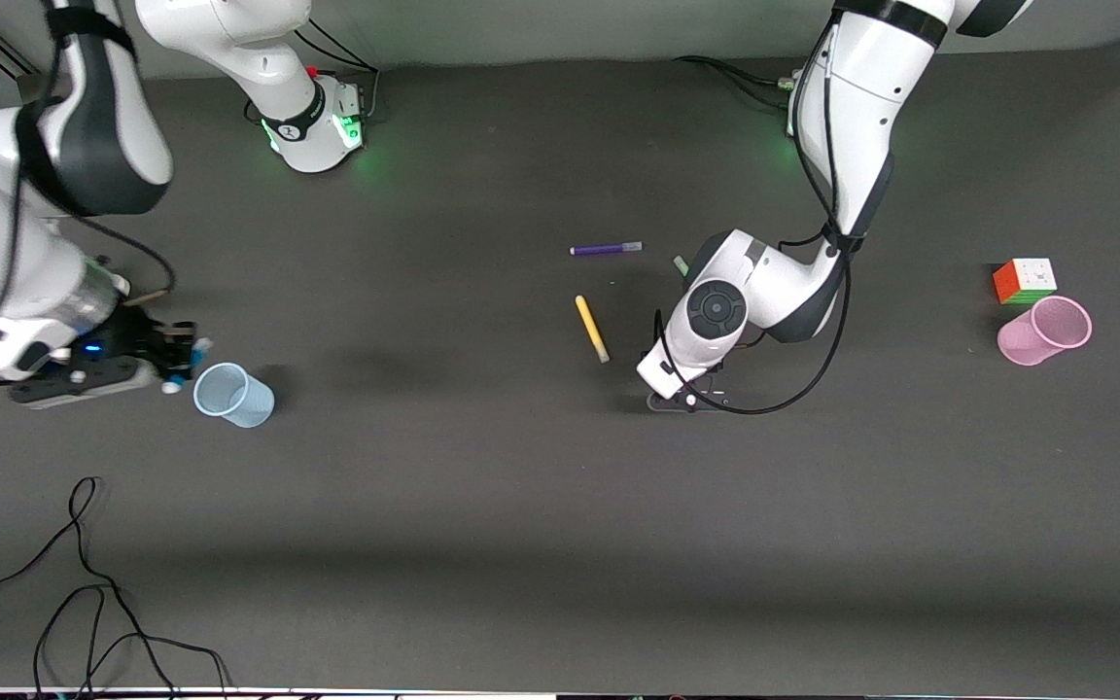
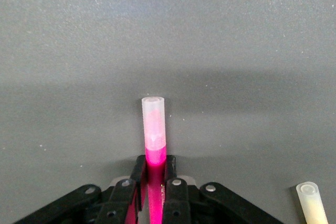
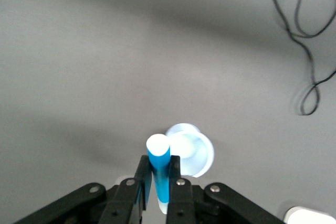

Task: Place pink and blue markers in matching cups
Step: 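Lift the blue marker over the light blue cup with the right gripper, then drop the blue marker in the blue cup while the left gripper drops pink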

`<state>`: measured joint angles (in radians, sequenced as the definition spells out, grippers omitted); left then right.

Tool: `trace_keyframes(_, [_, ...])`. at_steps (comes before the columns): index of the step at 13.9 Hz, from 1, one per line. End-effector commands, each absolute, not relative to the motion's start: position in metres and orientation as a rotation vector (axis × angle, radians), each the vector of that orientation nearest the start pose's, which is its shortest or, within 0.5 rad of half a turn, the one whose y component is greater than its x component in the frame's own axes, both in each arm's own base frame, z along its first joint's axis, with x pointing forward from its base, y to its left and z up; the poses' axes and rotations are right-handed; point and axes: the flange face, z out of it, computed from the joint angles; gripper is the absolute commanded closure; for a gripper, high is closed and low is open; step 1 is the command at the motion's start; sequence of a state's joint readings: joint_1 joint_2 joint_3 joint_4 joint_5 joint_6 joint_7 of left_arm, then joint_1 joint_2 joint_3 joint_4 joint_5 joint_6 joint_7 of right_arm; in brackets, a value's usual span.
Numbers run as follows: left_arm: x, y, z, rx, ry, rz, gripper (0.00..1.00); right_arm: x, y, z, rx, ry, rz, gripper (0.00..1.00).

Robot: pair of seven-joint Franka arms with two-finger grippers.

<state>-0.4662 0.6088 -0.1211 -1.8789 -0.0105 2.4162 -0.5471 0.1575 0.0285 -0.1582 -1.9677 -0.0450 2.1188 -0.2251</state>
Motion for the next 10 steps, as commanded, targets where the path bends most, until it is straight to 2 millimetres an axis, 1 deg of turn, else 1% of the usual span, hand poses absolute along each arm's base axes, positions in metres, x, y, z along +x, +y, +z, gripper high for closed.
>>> trace_keyframes(1, [0.536, -0.345, 0.193, -3.175, 0.032, 0.106, 1.0, 0.555, -0.01, 0.436, -3.159, -0.494, -0.305, 1.0])
trace_keyframes(2, [0.542, -0.339, 0.207, -3.179, 0.028, 0.086, 1.0, 0.552, -0.013, 0.423, -3.155, -0.523, -0.353, 1.0])
trace_keyframes(4, [0.551, -0.325, 0.238, -3.178, 0.032, 0.074, 1.0, 0.55, -0.018, 0.407, -3.142, -0.501, -0.407, 1.0])
trace_keyframes(5, [0.556, -0.315, 0.259, -3.169, 0.041, 0.087, 1.0, 0.549, -0.018, 0.4, -3.136, -0.515, -0.415, 1.0])
trace_keyframes(7, [0.565, -0.281, 0.303, -3.144, 0.129, 0.142, 1.0, 0.548, -0.02, 0.387, -3.136, -0.535, -0.434, 1.0])
trace_keyframes(8, [0.57, -0.26, 0.327, -3.135, 0.167, 0.182, 1.0, 0.547, -0.02, 0.383, -3.137, -0.535, -0.441, 1.0])
trace_keyframes(10, [0.572, -0.221, 0.369, -3.114, 0.241, 0.246, 1.0, 0.548, -0.019, 0.366, -3.141, -0.539, -0.48, 1.0])
